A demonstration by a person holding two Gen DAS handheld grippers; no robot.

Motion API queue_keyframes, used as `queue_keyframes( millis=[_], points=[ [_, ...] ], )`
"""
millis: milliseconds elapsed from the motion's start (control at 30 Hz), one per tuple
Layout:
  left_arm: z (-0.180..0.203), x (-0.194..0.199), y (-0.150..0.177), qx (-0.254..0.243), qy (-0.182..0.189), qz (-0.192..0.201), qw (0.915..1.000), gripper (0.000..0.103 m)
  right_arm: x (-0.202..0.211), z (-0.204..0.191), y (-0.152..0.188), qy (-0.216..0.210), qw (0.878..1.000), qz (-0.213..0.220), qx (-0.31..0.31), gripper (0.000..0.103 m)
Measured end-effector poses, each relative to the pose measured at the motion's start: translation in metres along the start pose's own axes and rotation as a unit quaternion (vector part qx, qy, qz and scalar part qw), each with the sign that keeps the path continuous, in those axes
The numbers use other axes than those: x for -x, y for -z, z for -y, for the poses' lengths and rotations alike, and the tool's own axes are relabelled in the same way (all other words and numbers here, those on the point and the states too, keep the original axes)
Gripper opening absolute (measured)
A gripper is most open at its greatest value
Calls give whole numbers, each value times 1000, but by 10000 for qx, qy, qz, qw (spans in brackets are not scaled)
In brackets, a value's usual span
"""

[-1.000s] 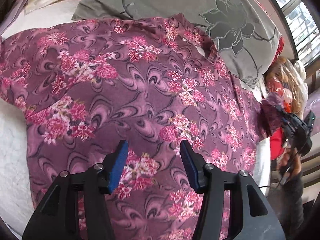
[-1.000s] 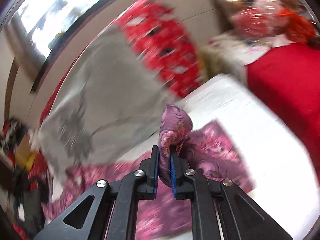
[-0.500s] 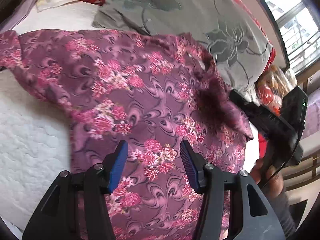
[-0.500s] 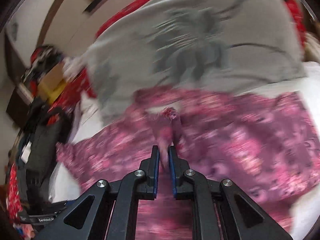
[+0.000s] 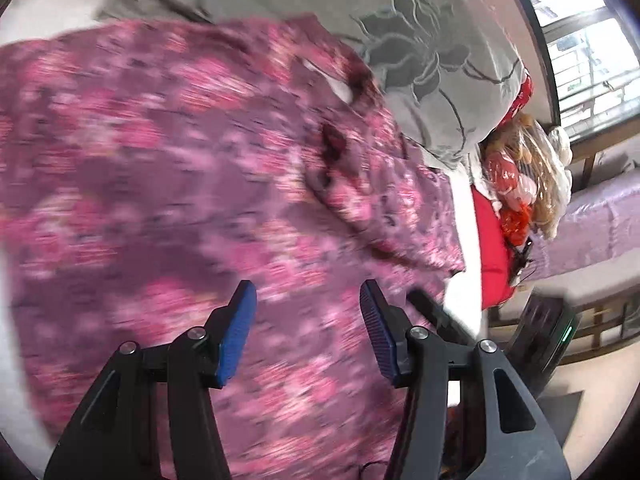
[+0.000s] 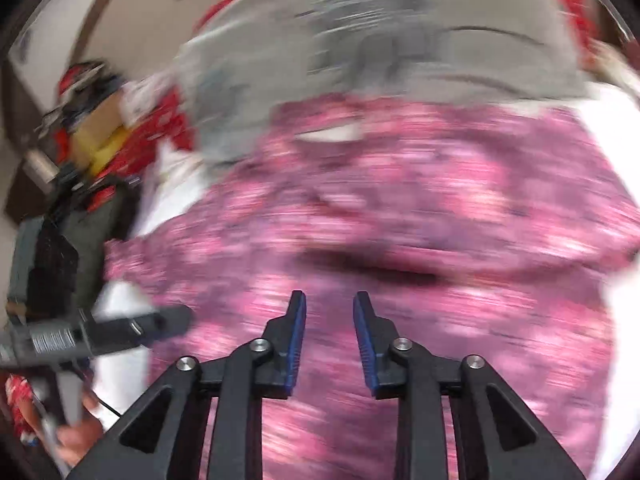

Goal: Fold small clothes

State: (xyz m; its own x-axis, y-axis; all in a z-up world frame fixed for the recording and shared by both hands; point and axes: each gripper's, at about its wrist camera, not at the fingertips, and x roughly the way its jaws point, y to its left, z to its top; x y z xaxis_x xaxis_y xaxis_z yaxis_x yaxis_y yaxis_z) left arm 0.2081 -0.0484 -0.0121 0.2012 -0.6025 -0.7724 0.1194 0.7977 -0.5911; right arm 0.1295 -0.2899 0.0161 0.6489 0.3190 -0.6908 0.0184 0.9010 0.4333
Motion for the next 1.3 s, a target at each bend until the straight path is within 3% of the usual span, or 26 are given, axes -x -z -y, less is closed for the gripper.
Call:
queue_keyframes(
  millis=[133, 200, 267, 367, 400, 433, 467, 733, 800, 933, 1067, 1167, 1300],
  points=[
    [26, -38, -14, 350, 170, -126, 9992, 52, 13, 68, 23, -9, 9979, -58, -646, 34],
    [34, -54, -21, 535, 116, -184, 9983, 52, 15, 95, 34, -480, 9931, 80, -1062, 35],
    [38, -69, -28, 775, 79, -216, 9967, 52, 17, 105, 41, -833, 9872, 259, -1332, 35],
    [39, -74, -38, 1072, 79, 22, 9942, 50, 18, 108, 45, -943, 9857, 370, -1347, 35],
    [40, -70, -42, 1137, 77, 173, 9933, 36, 19, 109, 46, -958, 9857, 378, -1330, 35],
    [41, -68, -45, 1130, 89, 225, 9933, 9, 19, 110, 45, -986, 9856, 370, -1324, 35],
    [42, -62, -47, 1081, 138, 273, 9937, 3, 19, 112, 45, -1033, 9849, 347, -1347, 35],
    [21, 13, -40, 936, 50, 1074, 9898, 4, 21, 118, 44, -1216, 9789, 117, -1639, 37],
    [7, 28, -37, 953, -42, 1206, 9881, 4, 25, 119, 43, -1196, 9783, 148, -1684, 43],
    [-25, 51, -27, 1064, -274, 1389, 9842, 4, 40, 126, 37, -1136, 9769, 367, -1774, 45],
    [-58, 53, -15, 1212, -510, 1323, 9825, 4, 56, 141, 25, -1005, 9710, 733, -2043, 48],
    [-76, 38, -9, 1438, -379, 988, 9839, 4, 51, 149, 9, -703, 9676, 878, -2260, 49],
    [-85, 28, -7, 1475, -428, 795, 9849, 4, 21, 145, -12, -288, 9740, 550, -2181, 49]
  ],
)
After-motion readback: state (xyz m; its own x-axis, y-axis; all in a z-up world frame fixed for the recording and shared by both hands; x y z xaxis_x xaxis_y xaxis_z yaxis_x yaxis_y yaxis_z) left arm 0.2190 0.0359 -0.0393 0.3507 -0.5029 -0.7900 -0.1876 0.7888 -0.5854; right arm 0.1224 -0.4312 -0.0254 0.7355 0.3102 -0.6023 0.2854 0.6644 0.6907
